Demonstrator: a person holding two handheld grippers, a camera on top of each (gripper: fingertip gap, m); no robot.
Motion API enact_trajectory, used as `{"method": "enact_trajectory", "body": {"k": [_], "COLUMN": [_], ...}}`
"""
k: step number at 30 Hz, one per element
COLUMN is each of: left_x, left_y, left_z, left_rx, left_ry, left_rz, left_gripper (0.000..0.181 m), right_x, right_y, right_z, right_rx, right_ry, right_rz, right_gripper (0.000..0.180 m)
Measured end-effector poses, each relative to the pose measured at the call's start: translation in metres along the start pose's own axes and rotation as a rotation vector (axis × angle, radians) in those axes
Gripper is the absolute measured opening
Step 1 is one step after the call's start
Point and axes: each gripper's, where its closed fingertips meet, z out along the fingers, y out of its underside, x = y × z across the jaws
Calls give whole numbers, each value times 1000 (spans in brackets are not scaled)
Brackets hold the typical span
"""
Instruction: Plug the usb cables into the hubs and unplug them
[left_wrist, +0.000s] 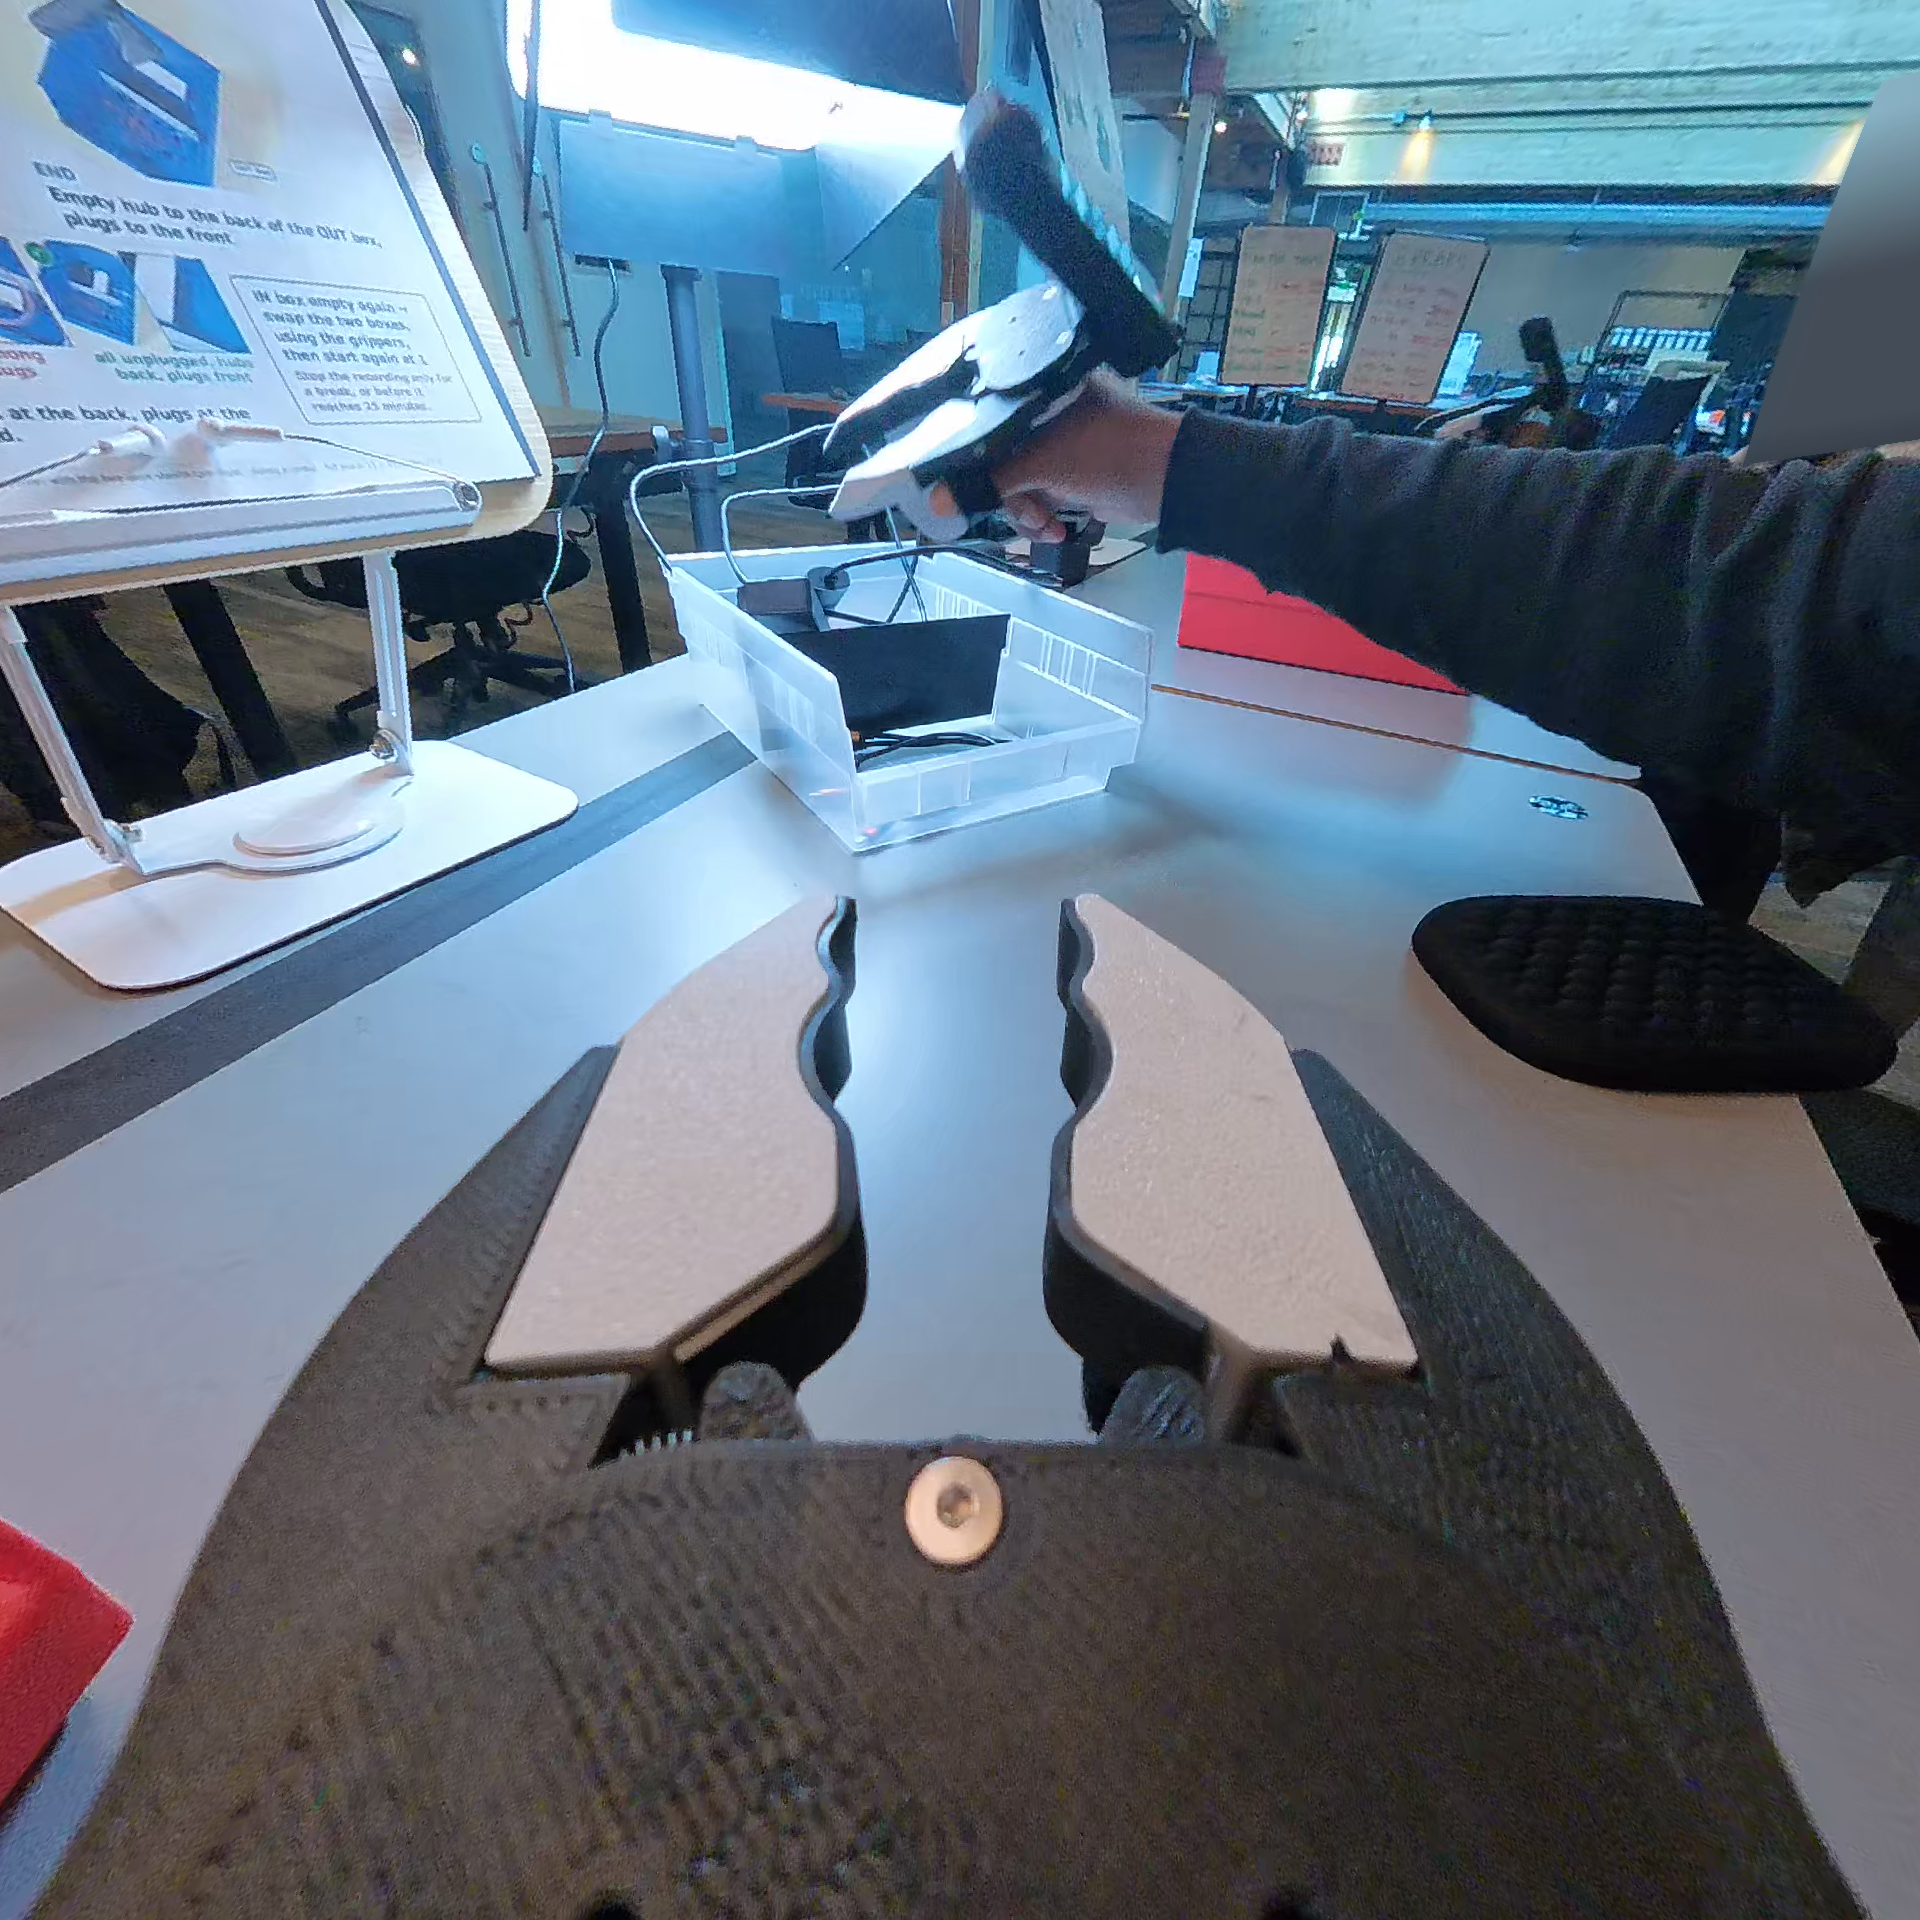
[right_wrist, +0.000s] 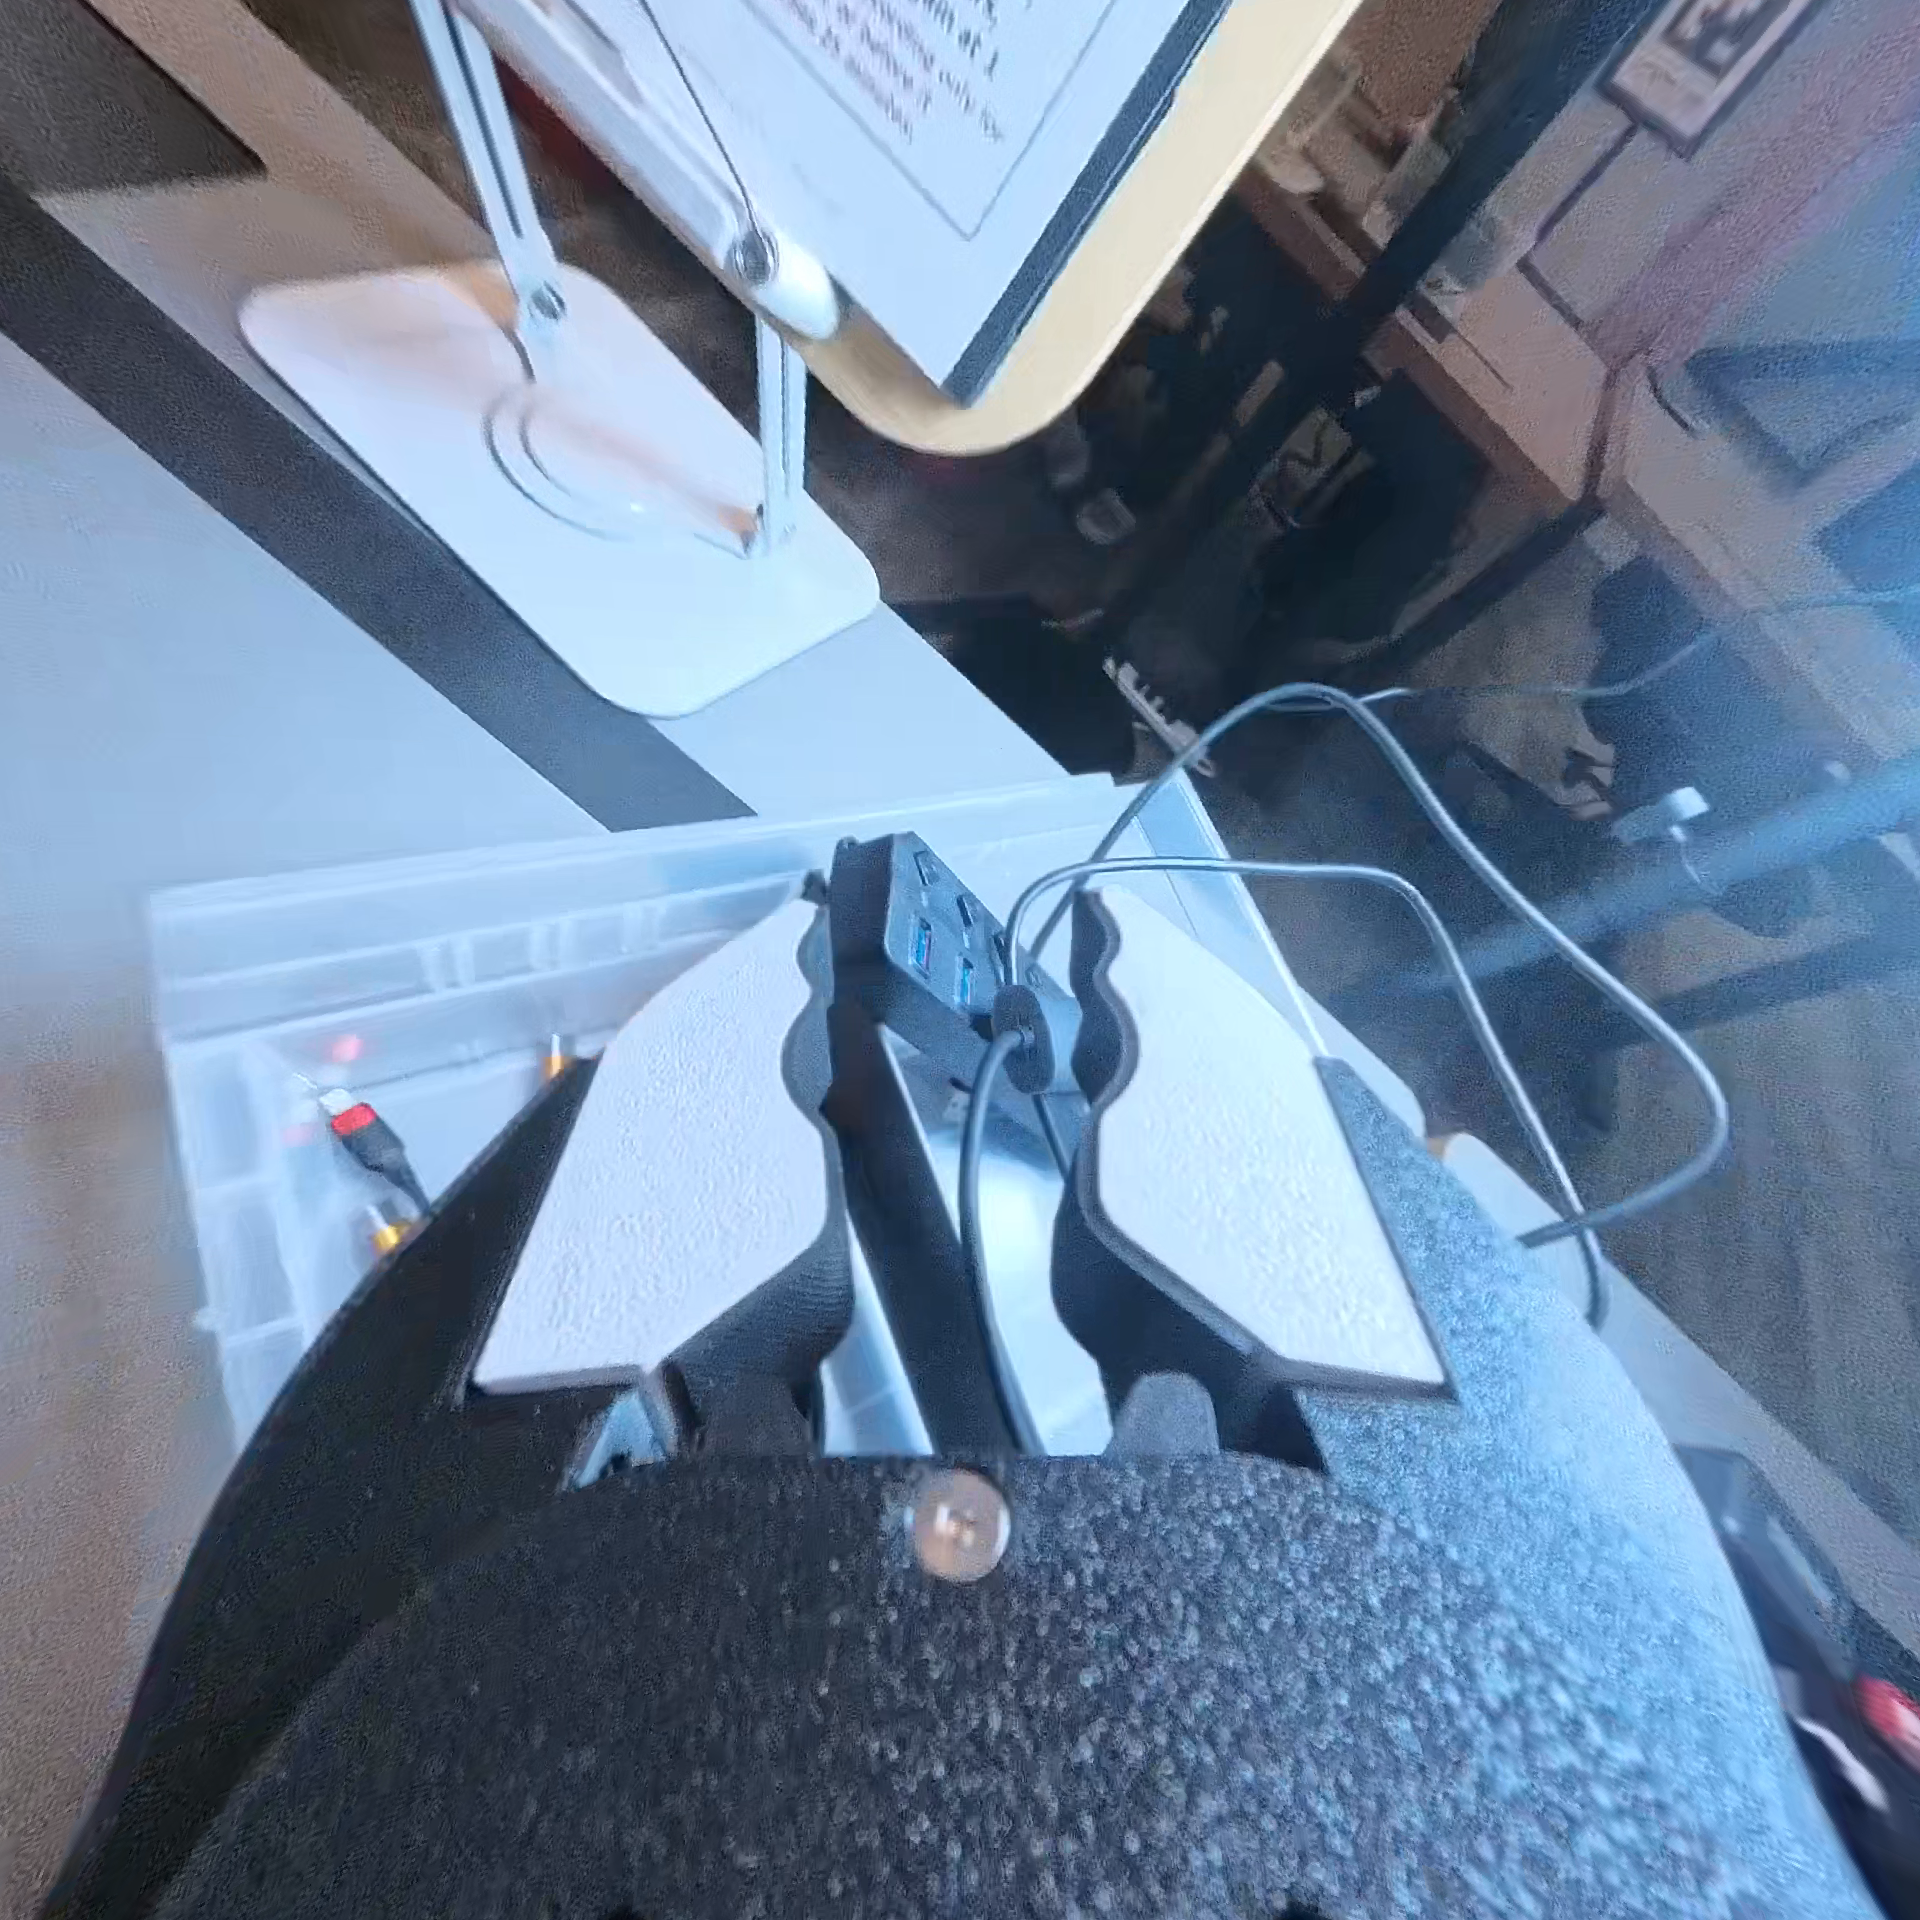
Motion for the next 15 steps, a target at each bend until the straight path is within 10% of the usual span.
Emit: {"method": "enact_trajectory", "body": {"k": [6,15], "left_x": [1,4], "left_y": [4,13], "left_z": [2,10], "left_rx": [-17,-53], "left_ry": [1,14], "left_rz": [7,6], "left_gripper": [37,35], "right_x": [15,36], "right_y": [1,123], "right_z": [-53,-55], "right_rx": [103,-455], "right_ry": [27,130], "right_rz": [55,-268], "right_gripper": [38,10]}}
